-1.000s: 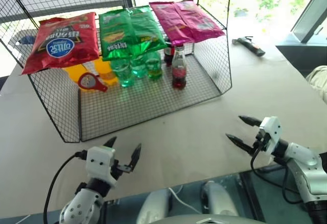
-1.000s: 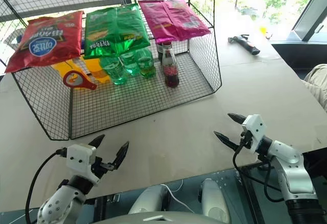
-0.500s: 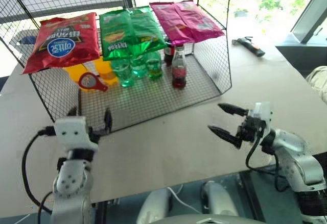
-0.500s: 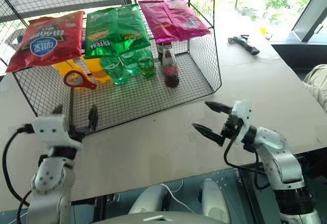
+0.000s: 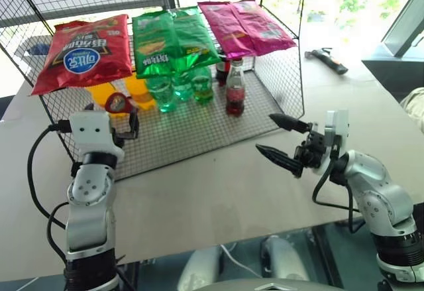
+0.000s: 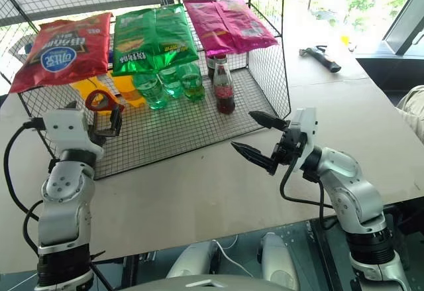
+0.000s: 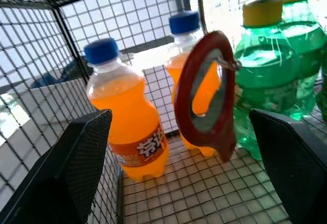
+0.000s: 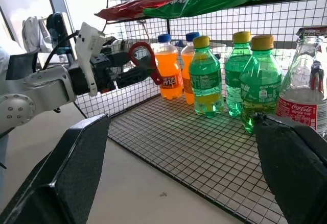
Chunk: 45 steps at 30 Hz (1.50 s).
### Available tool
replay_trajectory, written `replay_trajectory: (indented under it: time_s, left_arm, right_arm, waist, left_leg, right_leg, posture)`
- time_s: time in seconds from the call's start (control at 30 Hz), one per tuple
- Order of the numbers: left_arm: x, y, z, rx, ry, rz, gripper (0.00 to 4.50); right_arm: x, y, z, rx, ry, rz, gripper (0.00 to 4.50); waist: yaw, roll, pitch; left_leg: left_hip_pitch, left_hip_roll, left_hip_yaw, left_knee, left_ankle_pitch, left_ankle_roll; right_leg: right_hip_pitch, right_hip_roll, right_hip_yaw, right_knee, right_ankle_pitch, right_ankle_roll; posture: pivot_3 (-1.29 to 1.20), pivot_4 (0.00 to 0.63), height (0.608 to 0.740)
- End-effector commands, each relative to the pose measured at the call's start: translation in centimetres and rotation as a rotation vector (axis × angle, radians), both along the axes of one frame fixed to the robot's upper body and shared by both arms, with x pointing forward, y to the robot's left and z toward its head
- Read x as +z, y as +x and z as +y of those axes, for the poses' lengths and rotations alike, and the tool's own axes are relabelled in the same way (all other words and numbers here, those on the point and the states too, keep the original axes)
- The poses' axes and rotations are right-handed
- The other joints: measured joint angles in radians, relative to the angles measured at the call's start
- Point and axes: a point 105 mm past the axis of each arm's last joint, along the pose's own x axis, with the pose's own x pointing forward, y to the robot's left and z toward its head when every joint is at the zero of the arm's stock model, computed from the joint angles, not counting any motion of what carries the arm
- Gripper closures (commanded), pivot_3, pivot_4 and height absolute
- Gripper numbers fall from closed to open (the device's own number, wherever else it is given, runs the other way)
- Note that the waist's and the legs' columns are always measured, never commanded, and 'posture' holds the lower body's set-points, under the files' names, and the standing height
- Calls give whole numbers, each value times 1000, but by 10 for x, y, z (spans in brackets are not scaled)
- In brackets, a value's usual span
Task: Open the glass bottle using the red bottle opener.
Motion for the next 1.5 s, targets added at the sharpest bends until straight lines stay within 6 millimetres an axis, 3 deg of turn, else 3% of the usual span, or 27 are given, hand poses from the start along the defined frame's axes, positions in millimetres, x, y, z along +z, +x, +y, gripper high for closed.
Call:
replay_trajectory:
  time_s: [0.03,0.2,0.23,0.37,0.53,0.7,0.87,1.1,1.27,1.4,1.5]
  left_arm:
    - [14,1,-1,-38,10,-57,1714]
    - [24,-1,-1,-47,24,-104,4231]
    - [27,-2,0,-43,25,-114,4429]
    - [31,-5,-3,-41,13,-136,4429]
    - [33,-8,-29,-183,-110,-149,4429]
    - [38,-16,-43,-296,-234,-165,4429]
    - [18,-26,-69,-467,-322,-59,4429]
    - [8,-36,-80,-590,-522,-13,4429]
    - [4,-40,-105,-771,-718,44,4429]
    - [3,-37,-131,-925,-727,118,4429]
    - [4,-31,-140,-987,-713,137,4429]
  right_arm:
    - [12,-6,1,-7,19,-56,0]
    - [8,-7,0,-19,14,-51,0]
    - [8,-7,0,-21,14,-49,0]
    - [6,-7,0,-31,13,-48,0]
    - [7,-6,-1,-31,16,-50,0]
    - [7,-5,0,-31,15,-55,0]
    - [6,-2,2,-39,10,-62,0]
    - [6,0,1,-53,2,-64,0]
    - [4,9,8,-56,-11,54,0]
    - [-13,18,15,-41,-200,168,0]
    - [-3,30,19,-28,-213,157,0]
  waist:
    - [0,0,0]
    - [0,0,0]
    - [0,0,0]
    - [0,0,0]
    - [1,0,0]
    - [3,0,0]
    - [5,0,0]
    - [26,0,0]
    - [27,0,0]
    - [36,0,-1]
    - [45,0,-1]
  left_leg:
    - [0,0,0,0,0,0]
    - [0,0,0,0,0,0]
    - [0,0,0,0,0,0]
    - [0,0,0,0,0,0]
    - [0,0,0,0,0,0]
    - [0,0,-1,0,0,0]
    - [0,-1,-1,1,0,0]
    - [-1,-3,-3,1,0,0]
    - [-1,-4,-3,1,0,1]
    - [-1,-6,-5,2,0,1]
    - [-3,-12,-6,3,0,3]
  right_leg:
    - [0,0,0,0,0,0]
    - [0,0,0,0,0,0]
    - [0,0,0,0,0,0]
    - [0,0,0,0,0,0]
    - [0,-1,0,0,0,0]
    - [0,-1,-1,1,0,0]
    - [1,-1,0,0,0,0]
    - [2,-3,0,0,0,0]
    - [2,-3,0,-1,0,0]
    - [2,-5,-2,-2,0,0]
    - [3,-9,-4,-2,0,0]
  posture:
    - [0,150,740]
    - [0,150,740]
    - [0,150,740]
    - [0,150,740]
    - [0,150,740]
    - [0,150,740]
    - [0,150,740]
    - [0,150,740]
    - [0,150,740]
    - [0,150,740]
    - [0,150,740]
